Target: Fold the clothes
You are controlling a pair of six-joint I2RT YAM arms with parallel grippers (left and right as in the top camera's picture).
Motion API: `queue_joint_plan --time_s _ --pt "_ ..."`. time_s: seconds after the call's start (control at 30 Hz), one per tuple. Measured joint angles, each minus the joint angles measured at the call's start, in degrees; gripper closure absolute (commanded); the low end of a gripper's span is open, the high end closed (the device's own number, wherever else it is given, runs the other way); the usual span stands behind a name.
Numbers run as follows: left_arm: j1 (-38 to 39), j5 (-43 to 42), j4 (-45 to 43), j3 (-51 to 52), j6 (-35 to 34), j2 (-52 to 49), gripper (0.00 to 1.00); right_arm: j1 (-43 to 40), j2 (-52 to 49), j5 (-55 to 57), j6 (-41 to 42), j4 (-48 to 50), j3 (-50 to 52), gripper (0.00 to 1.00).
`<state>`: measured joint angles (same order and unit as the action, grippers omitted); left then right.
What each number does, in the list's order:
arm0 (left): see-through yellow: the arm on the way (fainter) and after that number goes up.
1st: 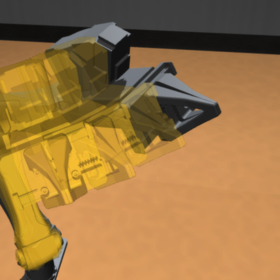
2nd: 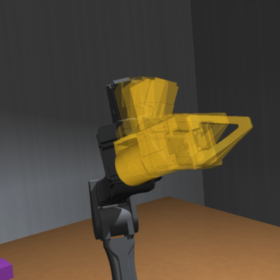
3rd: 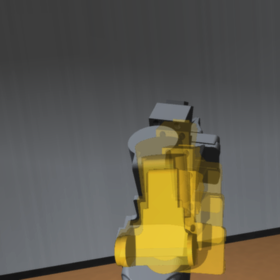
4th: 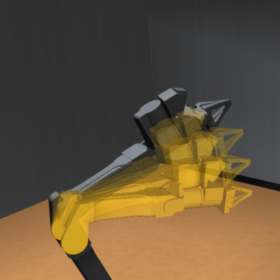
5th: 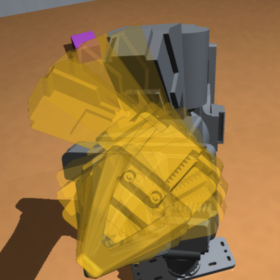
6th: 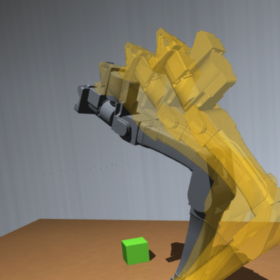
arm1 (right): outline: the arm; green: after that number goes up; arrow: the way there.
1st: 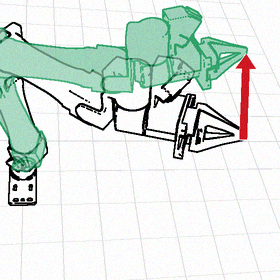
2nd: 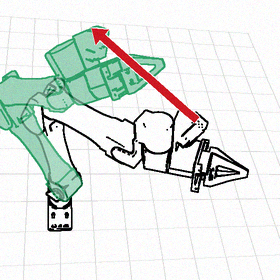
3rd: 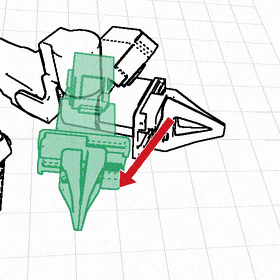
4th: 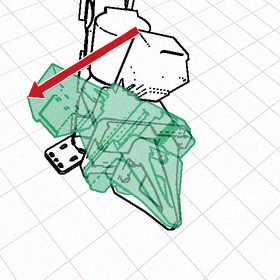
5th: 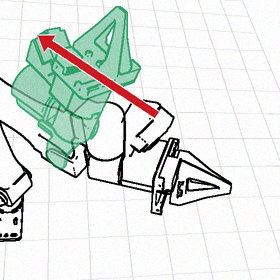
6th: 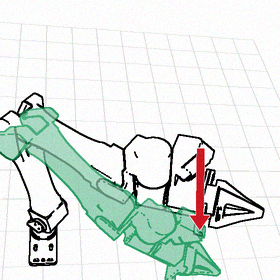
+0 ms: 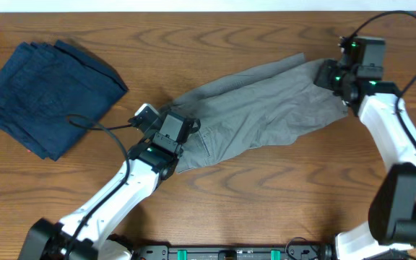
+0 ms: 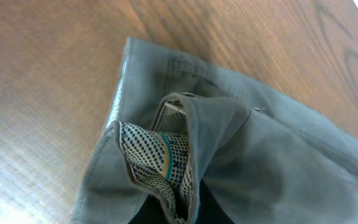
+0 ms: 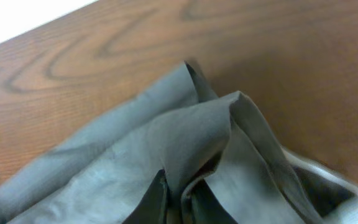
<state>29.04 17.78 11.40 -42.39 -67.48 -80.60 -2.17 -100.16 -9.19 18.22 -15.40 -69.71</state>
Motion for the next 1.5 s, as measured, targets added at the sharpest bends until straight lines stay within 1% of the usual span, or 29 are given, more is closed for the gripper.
queue_joint_plan --time_s 0.03,0.07,0.13,0.2,0.23,0.3,0.37,0.4,0.5,0.57,0.67,0.7,0.77,0.8,0.87,1.0,1.07,1.17,1.33,1.37,1.47,1.5 --pt "-0.2 0.2 -1.11 0.0 0.22 -0.76 0.77 0.68 -1.16 0.17 0.31 2.56 0.0 0.83" --pt "-0.59 0.35 -2.38 0.0 0.04 -1.6 0.7 1.38 -2.43 0.28 0.48 5.42 -0.04 0.73" --pt "-1.86 0.57 -4.55 0.0 0.07 -2.93 0.57 2.49 -4.09 0.44 1.2 9.53 -0.09 0.67" --pt "-4.04 0.57 -5.75 0.0 0.02 -4.04 0.5 3.58 -5.25 0.37 1.36 11.85 -0.13 0.59" --pt "-5.31 0.35 -5.86 0.0 -0.04 -4.33 0.47 4.0 -5.6 0.39 1.55 12.11 -0.13 0.59" --pt "-8.07 -1.01 -5.86 0.0 0.07 -4.48 0.46 4.5 -5.7 0.48 1.44 11.52 -0.13 0.62" --pt "-10.56 -4.07 -5.77 0.0 0.83 -4.48 0.45 4.5 -5.7 1.01 1.53 9.55 -0.42 0.65" --pt "-11.67 -5.95 -5.44 0.0 1.44 -4.48 0.45 4.37 -5.7 1.46 1.55 7.76 -0.61 0.66" --pt "-13.25 -10.95 -2.54 -0.02 2.45 -4.48 0.41 4.17 -5.7 5.25 1.7 -0.09 -0.79 0.75" --pt "-13.31 -13.79 0.02 -0.02 3.1 -4.48 0.39 4.15 -5.88 8.76 1.7 -5.27 -0.74 0.77" --pt "-13.29 -17.44 3.19 -0.04 3.28 -4.48 0.38 4.02 -6.8 12.66 1.09 -8.76 -0.72 0.73" --pt "-13.29 -18.51 4.02 -0.04 3.34 -4.48 0.34 4.0 -7.45 13.49 0.66 -9.49 -0.74 0.71" --pt "-13.29 -20.06 5.09 -0.04 3.56 -4.48 0.28 3.91 -9.64 14.86 0.15 -10.93 -0.74 0.65" --pt "-13.29 -20.81 5.29 -0.04 3.8 -4.48 0.26 3.89 -11.04 15.3 -0.2 -11.34 -0.72 0.64" --pt "-13.27 -21.64 5.31 -0.02 3.96 -4.48 0.25 3.89 -13.29 15.87 -0.68 -11.87 -0.72 0.64" --pt "-13.11 -22.64 5.31 -0.02 4.79 -4.48 0.25 3.91 -13.86 17.07 -0.87 -14.05 -1.6 0.61" --pt "-13.09 -23.52 5.33 -0.02 5.75 -4.48 0.25 3.91 -13.77 19.12 0.09 -17.92 -2.05 0.6" --pt "-13.07 -24.74 5.35 -0.02 7.39 -4.48 0.26 3.54 -13.57 25.38 4.74 -26.38 -2.73 0.59" --pt "-13.07 -27.1 5.31 -0.02 11.28 -4.48 0.25 0.68 -13.6 30.82 8.81 -34.18 -2.58 0.59" --pt "-13.07 -27.78 5.33 -0.02 12.24 -4.48 0.24 0.26 -13.64 31.17 9.27 -35.56 -2.51 0.58" --pt "-13.07 -29.97 5.11 -0.02 15.69 -4.48 0.13 -0.48 -13.77 32.2 10.36 -37.97 -2.23 0.56" --pt "-13.05 -30.58 4.98 -0.02 16.94 -4.48 0.12 -0.48 -13.77 32.24 10.54 -38.1 -2.23 0.55"
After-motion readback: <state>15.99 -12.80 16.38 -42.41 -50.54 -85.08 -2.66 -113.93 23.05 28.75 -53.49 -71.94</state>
